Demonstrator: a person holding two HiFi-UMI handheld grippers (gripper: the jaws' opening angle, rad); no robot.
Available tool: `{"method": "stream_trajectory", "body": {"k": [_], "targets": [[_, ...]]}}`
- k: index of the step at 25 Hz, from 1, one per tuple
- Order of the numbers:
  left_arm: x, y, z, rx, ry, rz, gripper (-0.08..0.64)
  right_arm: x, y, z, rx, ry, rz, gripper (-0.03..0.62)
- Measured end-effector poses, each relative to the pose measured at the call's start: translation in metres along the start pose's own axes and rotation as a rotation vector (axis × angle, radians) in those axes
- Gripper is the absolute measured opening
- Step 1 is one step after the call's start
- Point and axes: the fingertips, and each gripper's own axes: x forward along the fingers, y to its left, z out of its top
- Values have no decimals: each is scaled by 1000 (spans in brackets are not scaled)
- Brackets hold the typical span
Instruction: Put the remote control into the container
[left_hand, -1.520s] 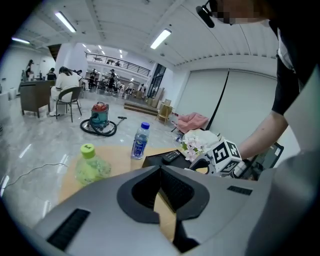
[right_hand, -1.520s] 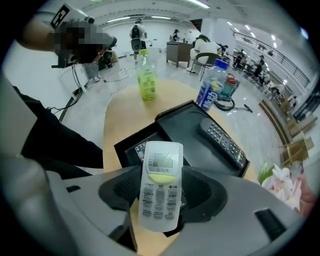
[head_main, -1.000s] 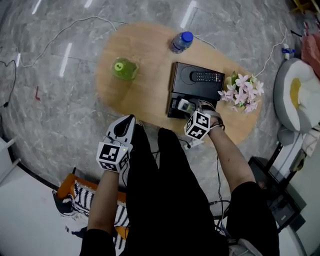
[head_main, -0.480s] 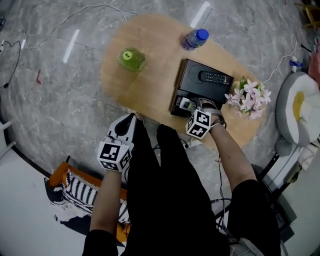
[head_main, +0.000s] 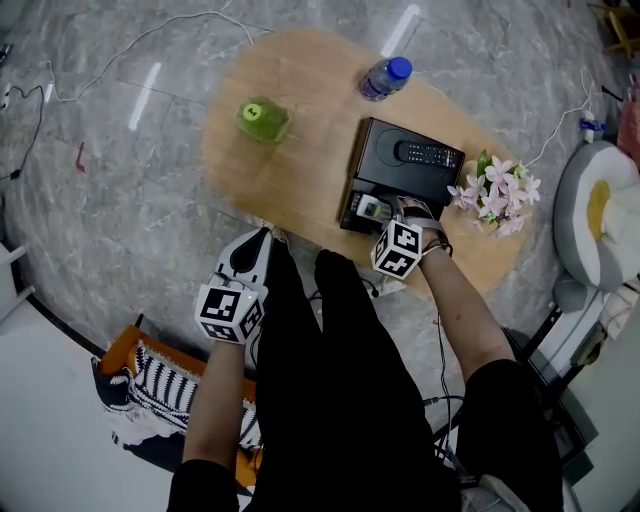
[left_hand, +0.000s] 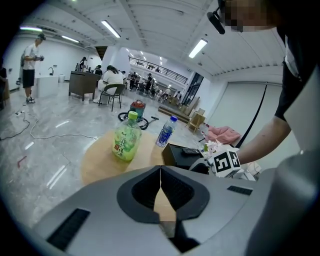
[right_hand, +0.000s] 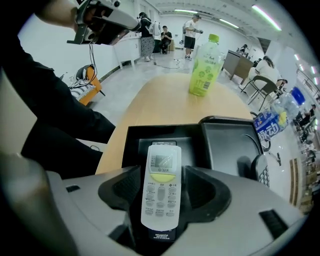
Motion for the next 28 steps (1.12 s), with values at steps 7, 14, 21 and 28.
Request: {"method": "stream_trajectory", "body": {"k": [7, 14, 21, 28], "targets": [[-2, -15, 21, 40, -16, -21, 8, -43, -20, 15, 139, -115, -91, 262], [1, -38, 55, 110, -39, -71, 8, -102, -30, 18, 284, -223, -168, 261], [11, -67, 97, 187, -85, -142, 8, -179, -47, 11, 527, -375, -373, 96], [21, -101, 115, 244, -99, -211, 6, -223, -41, -8, 759, -443, -463, 9]]}}
